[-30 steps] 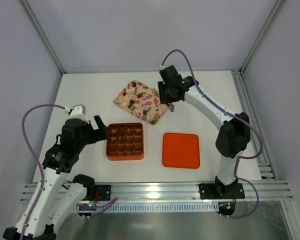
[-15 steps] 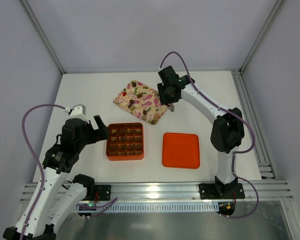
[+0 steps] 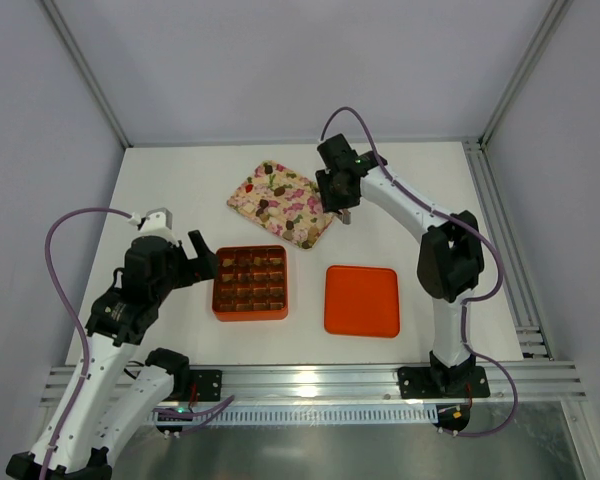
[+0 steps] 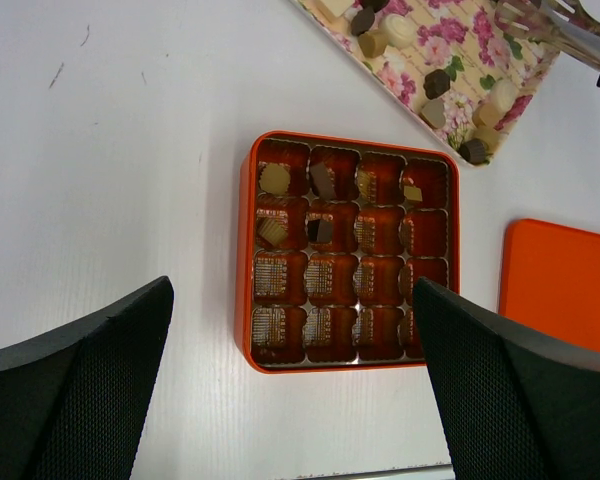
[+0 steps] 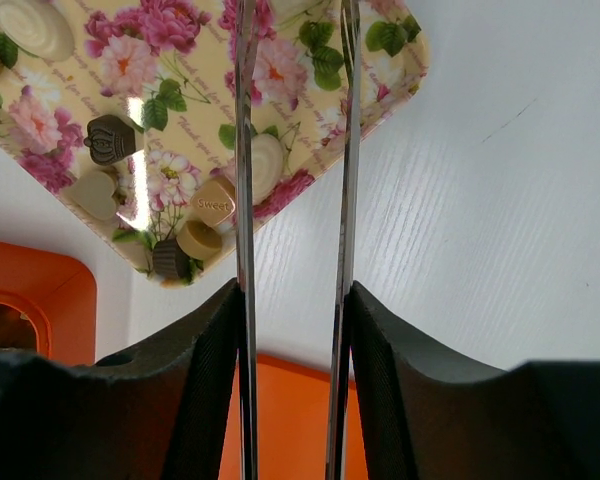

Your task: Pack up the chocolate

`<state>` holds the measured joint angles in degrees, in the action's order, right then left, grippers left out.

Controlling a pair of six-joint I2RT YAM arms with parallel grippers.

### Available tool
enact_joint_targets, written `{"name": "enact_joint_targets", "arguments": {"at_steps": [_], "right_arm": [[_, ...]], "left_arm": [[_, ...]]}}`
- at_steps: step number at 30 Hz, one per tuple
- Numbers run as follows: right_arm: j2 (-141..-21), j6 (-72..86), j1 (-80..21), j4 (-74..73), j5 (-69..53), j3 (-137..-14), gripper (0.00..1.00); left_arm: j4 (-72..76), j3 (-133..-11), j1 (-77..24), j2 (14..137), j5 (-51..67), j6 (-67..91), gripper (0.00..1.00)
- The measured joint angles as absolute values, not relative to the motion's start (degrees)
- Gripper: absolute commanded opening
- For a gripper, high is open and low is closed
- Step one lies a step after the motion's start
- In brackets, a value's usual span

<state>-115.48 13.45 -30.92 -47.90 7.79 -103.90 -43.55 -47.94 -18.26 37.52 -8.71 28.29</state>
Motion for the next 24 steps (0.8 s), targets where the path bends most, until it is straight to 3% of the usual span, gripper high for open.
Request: {"name": "enact_joint_targets", "arguments": {"at_steps": [24], "right_arm": [[-119.09, 10.33, -30.41, -48.01, 8.38, -105.56, 0.47]], "left_arm": [[-43.55, -47.94, -18.26, 37.67, -8.71, 28.29, 1.00]]}}
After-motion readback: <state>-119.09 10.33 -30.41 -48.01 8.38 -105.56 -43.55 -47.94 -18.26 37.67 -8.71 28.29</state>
